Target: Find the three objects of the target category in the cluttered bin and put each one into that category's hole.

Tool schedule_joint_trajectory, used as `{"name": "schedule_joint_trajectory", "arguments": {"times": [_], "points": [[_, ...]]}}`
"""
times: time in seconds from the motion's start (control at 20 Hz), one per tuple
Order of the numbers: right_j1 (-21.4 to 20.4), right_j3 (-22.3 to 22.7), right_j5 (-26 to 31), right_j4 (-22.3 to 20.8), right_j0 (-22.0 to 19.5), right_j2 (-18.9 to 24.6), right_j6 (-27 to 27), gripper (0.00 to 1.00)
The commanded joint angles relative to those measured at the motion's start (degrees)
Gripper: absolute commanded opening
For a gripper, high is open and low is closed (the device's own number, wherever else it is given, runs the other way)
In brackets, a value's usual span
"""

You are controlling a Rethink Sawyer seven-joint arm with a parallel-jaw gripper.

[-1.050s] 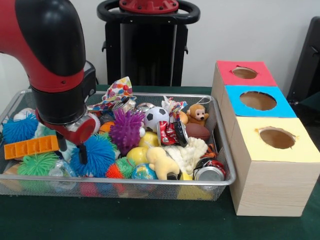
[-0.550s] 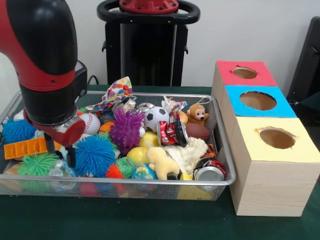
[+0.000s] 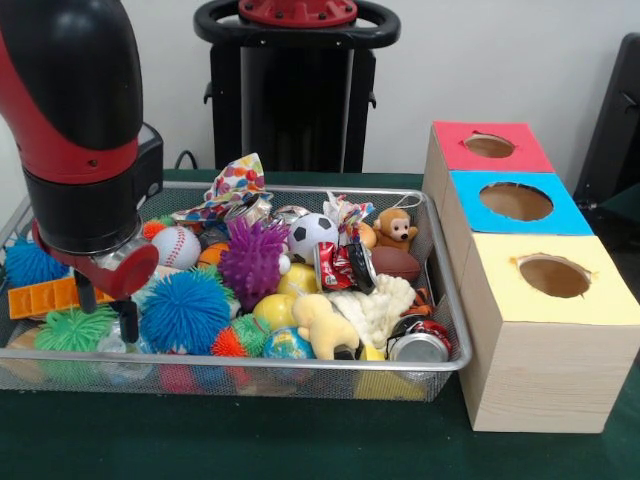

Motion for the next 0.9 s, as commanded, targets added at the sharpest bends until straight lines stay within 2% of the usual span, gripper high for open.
{"name": "schedule_joint_trajectory", "arguments": {"times": [0.05, 0.6, 0.9], "points": [[2.1, 3.4, -1.0, -2.1, -1.4, 6.3, -16.7, 1.00], [4.8, 5.5, -3.5, -2.3, -4.7, 10.3, -20.6, 1.00], [6.1, 6.6, -5.7, -3.5, -6.2, 12.3, -20.8, 1.00]]}}
